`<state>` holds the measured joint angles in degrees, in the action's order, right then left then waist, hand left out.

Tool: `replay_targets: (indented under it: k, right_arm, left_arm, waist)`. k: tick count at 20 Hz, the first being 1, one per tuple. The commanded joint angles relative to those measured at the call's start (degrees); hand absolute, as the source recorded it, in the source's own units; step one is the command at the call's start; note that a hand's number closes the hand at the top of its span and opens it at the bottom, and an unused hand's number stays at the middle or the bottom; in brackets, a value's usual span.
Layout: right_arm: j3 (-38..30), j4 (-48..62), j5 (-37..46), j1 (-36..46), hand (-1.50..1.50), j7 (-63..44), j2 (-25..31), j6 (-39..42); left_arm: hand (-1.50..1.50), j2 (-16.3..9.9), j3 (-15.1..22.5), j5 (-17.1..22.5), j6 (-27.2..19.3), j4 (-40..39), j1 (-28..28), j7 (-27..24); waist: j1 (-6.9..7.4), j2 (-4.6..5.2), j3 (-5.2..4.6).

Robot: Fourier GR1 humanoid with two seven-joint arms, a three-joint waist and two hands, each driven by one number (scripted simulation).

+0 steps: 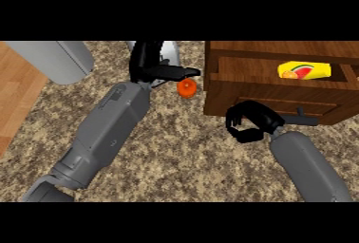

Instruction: Pick up the cup, place it into the drawer and close the drawer

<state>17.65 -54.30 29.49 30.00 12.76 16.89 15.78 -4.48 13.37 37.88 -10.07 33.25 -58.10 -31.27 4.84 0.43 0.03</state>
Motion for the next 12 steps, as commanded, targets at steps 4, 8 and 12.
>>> replay_targets:
  k: [4,8,12]
  right_arm:
    - [-9.0,17.1,-2.0,10.7,1.5,10.8,3.4,-4.6]
    - [-13.7,22.8,-3.9,17.8,1.5,10.7,3.4,-7.1]
    - [-16.5,25.8,-5.2,22.1,1.5,8.9,6.3,-6.4]
  left_arm:
    - [-1.5,-4.4,-0.2,1.0,4.4,5.2,5.2,2.0]
    - [-1.5,-6.3,0.1,1.0,6.8,6.9,7.6,2.3]
    - [-1.5,-5.2,1.0,0.4,6.6,7.9,7.8,2.3]
  waist:
    - [2.35,0.86,0.25]
    - [3.63,1.38,0.26]
    - [4.51,2.02,0.3]
